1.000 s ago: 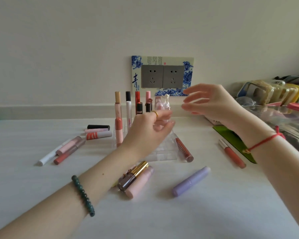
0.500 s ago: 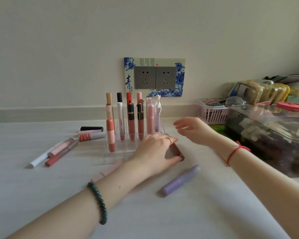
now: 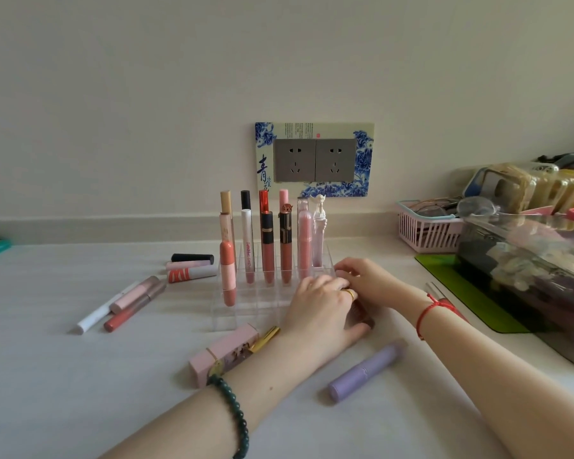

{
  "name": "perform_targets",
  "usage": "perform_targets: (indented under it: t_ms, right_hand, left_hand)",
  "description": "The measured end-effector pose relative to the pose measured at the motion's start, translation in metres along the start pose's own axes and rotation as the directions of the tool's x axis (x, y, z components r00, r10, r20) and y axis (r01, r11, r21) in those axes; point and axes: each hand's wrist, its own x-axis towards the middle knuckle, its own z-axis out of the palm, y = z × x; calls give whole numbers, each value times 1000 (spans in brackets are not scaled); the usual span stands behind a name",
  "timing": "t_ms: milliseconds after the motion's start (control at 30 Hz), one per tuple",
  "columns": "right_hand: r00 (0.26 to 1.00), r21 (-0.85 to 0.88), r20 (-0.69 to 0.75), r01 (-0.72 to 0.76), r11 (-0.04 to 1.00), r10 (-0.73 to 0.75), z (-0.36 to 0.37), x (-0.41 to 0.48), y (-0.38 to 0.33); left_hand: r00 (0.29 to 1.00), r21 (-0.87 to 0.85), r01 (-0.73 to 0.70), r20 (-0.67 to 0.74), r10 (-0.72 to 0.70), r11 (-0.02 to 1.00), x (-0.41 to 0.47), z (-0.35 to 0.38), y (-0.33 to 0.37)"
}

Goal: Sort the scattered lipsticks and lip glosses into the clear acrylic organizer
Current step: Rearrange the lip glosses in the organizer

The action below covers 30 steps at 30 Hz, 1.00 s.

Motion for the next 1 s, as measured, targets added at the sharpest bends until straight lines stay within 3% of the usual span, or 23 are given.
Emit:
perform_targets:
  t_ms: [233,400,600,767,1000]
  right_hand:
    - [997,56,-62,-42,998,45,-12,-5,-7]
    - [994,457,-28,-80,886,104,-44,-17,-25]
    - [990,670,-138,98,736,-5,-74,-28,-50]
    - [968,702,-218,245,669,-125,-81,-35,-72]
    - [908,550,-357,395,736,-220,-72,-33,-92]
  left_hand:
    - [998,-39,-25,-53,23,999,-2,-5,3]
    - [986,-106,-63,-158,46,992,-2,-15,0]
    - [956,-359,-29,-282,-79,933,-1,-28,-8]
    - [945,-586,36,-244,-219,810,2,-34,-19]
    - [936,-783,76,-157,-314,618,8,-44,-34]
